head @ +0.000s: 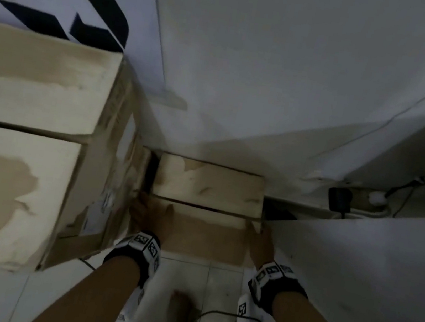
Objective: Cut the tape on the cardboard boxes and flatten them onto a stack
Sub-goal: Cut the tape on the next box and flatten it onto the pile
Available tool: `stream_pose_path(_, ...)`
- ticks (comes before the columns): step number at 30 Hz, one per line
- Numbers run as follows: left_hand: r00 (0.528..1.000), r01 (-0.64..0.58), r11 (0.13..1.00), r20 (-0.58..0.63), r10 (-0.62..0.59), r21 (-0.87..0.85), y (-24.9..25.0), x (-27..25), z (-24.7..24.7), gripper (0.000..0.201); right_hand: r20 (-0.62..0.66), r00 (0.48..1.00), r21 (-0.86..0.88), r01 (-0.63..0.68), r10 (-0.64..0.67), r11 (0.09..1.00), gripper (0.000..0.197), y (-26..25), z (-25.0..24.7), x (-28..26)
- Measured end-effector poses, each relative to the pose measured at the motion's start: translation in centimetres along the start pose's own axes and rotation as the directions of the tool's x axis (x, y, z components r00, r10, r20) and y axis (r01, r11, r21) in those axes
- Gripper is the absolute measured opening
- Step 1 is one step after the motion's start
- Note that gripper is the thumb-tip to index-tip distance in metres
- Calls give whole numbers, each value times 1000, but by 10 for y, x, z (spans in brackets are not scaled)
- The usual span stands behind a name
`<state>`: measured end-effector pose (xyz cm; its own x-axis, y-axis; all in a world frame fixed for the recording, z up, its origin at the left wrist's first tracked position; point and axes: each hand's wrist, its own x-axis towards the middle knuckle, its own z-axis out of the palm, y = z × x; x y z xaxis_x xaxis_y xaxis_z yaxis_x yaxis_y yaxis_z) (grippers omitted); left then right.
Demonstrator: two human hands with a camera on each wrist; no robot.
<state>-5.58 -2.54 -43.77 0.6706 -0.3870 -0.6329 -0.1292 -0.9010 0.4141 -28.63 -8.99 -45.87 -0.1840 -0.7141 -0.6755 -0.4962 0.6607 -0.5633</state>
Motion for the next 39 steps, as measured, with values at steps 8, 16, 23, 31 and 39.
stream_pose_path(8,980,-122,981,-138,143,153,-11,10,34,75,-64,998,104,32,-25,994,65,18,19,32)
stream_pose_path(16,999,-8,999,52,10,-43,-23,26,26,75,-44,996,131,88,-83,988,53,27,9,24)
stream_pose_path(23,970,13,1000,244,-11,-4,-49,-47,-24,62,-10,999,62,-53,53,997,57,51,-38,-84)
stream_pose_path(31,934,26,1000,355,-28,11,-77,-180,-128,54,-64,995,-75,-78,73,994,53,49,-92,-232)
stream_pose_path(39,950,-169,978,245,194,-120,-91,-281,-239,41,15,997,-161,80,-78,984,56,-22,-158,-375)
